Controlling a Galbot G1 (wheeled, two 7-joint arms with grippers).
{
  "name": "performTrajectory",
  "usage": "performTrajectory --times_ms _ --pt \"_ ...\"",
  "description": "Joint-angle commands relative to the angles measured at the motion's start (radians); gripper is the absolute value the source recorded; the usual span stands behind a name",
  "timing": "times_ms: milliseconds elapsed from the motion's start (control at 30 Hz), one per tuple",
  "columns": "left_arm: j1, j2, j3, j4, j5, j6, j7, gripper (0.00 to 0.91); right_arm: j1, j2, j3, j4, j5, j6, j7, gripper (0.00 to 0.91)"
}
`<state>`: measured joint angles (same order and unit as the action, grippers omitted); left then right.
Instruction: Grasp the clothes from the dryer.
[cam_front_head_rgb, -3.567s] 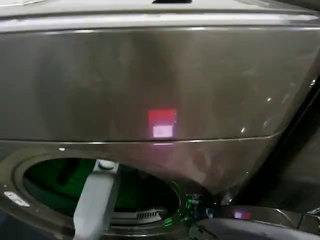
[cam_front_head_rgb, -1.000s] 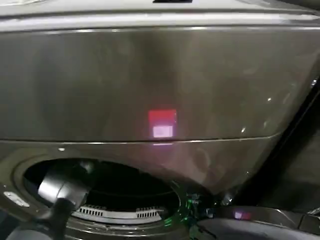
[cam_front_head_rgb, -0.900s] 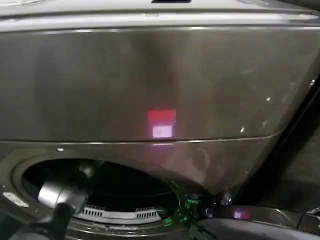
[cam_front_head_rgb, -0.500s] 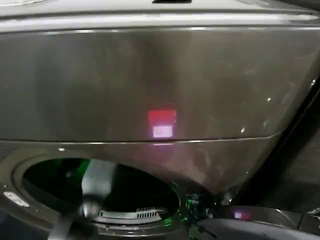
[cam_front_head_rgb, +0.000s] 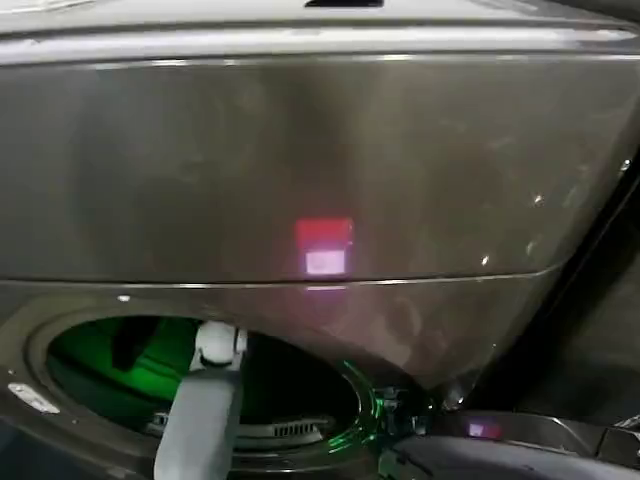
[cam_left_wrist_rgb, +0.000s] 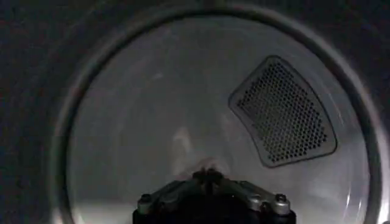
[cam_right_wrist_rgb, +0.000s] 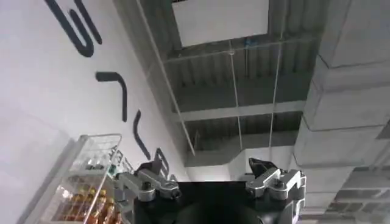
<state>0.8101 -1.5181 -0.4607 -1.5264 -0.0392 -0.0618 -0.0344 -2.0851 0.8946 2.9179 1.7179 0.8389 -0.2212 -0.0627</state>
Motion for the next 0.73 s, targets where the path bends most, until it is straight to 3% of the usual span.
performTrajectory --times_ms 33,733 --pt "0.060 0.001 -0.010 -0.097 -0.019 -0.012 -0.033 0.000 0.004 0.005 -0.002 0.004 0.002 0.014 -0.001 0.907" --pt "0.046 0.023 0.012 -0.084 -0.045 0.014 -0.027 0.000 0.000 0.009 0.001 0.011 -0.031 -0.028 -0.009 0.907"
